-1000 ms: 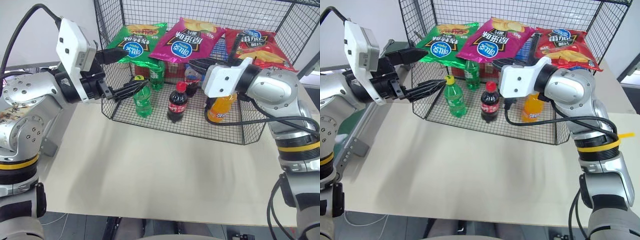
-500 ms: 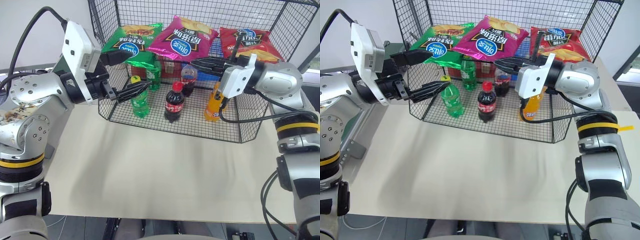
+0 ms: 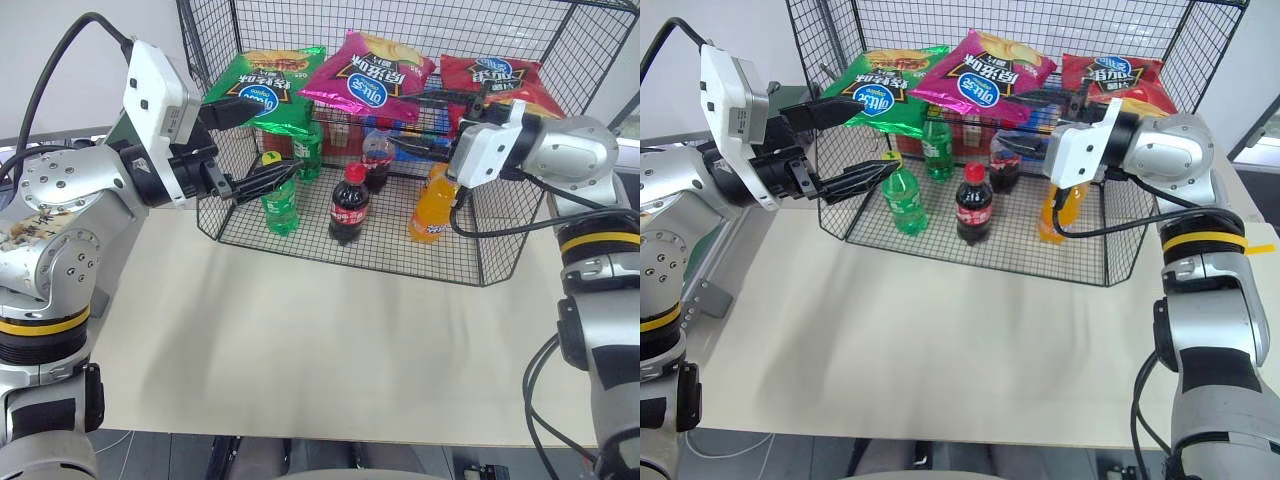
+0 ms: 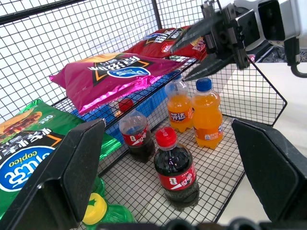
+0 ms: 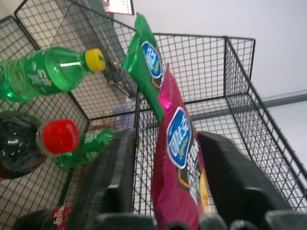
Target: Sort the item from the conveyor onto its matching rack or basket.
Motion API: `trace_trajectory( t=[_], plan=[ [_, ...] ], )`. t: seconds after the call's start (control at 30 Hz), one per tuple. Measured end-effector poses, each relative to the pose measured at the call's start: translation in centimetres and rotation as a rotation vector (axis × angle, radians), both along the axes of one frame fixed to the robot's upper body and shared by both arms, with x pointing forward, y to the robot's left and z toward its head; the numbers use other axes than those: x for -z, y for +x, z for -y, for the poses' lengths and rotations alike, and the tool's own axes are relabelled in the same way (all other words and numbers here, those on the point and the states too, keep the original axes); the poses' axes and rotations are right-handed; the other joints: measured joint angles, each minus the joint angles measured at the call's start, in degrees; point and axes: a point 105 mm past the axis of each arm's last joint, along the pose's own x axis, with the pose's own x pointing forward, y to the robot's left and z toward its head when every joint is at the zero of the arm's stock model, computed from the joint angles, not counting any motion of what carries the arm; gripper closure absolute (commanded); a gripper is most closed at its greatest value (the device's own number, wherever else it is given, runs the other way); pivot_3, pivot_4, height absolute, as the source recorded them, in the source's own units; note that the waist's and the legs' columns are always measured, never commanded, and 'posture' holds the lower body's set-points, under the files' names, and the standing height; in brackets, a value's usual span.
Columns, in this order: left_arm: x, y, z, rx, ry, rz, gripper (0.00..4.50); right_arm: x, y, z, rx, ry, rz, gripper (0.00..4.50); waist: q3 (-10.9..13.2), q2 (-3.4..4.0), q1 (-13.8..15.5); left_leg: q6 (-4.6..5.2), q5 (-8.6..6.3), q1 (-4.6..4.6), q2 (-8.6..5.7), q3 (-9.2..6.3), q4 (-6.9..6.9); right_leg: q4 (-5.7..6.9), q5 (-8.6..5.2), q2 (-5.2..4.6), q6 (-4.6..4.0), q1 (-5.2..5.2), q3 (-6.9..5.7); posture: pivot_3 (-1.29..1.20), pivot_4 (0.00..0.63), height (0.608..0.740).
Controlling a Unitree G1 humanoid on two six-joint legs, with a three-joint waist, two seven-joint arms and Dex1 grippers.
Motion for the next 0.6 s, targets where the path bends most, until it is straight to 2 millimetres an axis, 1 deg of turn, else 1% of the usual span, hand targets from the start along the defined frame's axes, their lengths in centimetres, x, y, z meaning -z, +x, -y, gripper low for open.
trace_trajectory(
  t=[0.07, 0.1, 0.2, 0.3, 0.4, 0.47, 0.53, 0.6],
  plan=[
    [0.0, 0.0, -0.1, -0.005, 0.003, 0.0, 0.0, -0.1, -0.8, 0.1, -0.014, 0.022, -0.002, 0.17, 0.0, 0.0, 0.13, 0.0, 0.0, -0.03, 0.0, -0.05, 0.01, 0.01, 0.0, -0.01, 0.0, 0.03, -0.01, 0.0, 0.15, 0.74],
    [0.0, 0.0, -0.2, -0.011, 0.004, 0.001, 0.0, 0.0, -1.1, 0.1, -0.021, 0.036, -0.013, 0.03, 0.0, 0.0, 0.14, 0.0, 0.0, -0.04, 0.0, -0.05, 0.02, 0.01, 0.0, -0.02, 0.0, 0.02, 0.0, 0.0, 0.15, 0.74],
    [-0.2, 0.1, -1.4, -0.056, 0.017, -0.005, 0.0, 0.2, -2.8, -0.2, -0.051, 0.115, -0.104, 0.03, 0.0, 0.0, 0.14, 0.01, -0.01, -0.06, 0.05, -0.09, 0.01, 0.03, 0.0, -0.02, 0.0, 0.02, 0.0, 0.0, 0.15, 0.74],
    [0.1, 0.3, -3.6, -0.139, 0.043, -0.033, 0.0, 0.2, -4.7, -0.8, -0.079, 0.223, -0.291, 0.03, -0.01, 0.02, 0.05, 0.01, -0.01, -0.05, 0.1, -0.13, 0.0, 0.09, 0.0, -0.01, 0.0, 0.02, -0.02, 0.0, 0.15, 0.74],
    [0.7, 0.2, -6.0, -0.227, 0.09, -0.056, 0.0, -0.8, -5.9, -0.7, -0.06, 0.338, -0.46, 0.03, 0.0, 0.04, 0.08, 0.01, -0.01, 0.0, 0.11, -0.13, 0.01, 0.11, 0.0, -0.06, 0.0, 0.02, -0.04, 0.0, 0.15, 0.74],
    [1.3, 0.3, -7.3, -0.272, 0.091, -0.081, 0.0, -2.2, -6.4, -0.5, -0.025, 0.415, -0.496, 0.03, 0.0, 0.03, 0.21, 0.01, -0.01, 0.01, 0.11, -0.14, 0.01, 0.0, -0.01, -0.13, 0.01, 0.02, -0.08, 0.0, 0.15, 0.74],
    [1.3, 0.4, -7.7, -0.284, 0.084, -0.083, 0.0, -3.2, -6.5, 0.0, 0.022, 0.475, -0.495, 0.03, 0.01, 0.01, 0.43, 0.01, -0.01, 0.0, 0.07, -0.16, 0.04, -0.16, -0.02, -0.04, 0.02, 0.02, -0.12, 0.0, 0.15, 0.74],
    [1.0, 0.5, -8.0, -0.288, 0.078, -0.07, 0.0, -3.4, -6.4, 0.4, 0.063, 0.508, -0.506, 0.03, 0.01, 0.01, 0.58, 0.03, -0.02, -0.02, 0.0, -0.12, 0.04, -0.21, -0.02, -0.06, 0.02, 0.01, -0.08, 0.0, 0.15, 0.74]
  ],
)
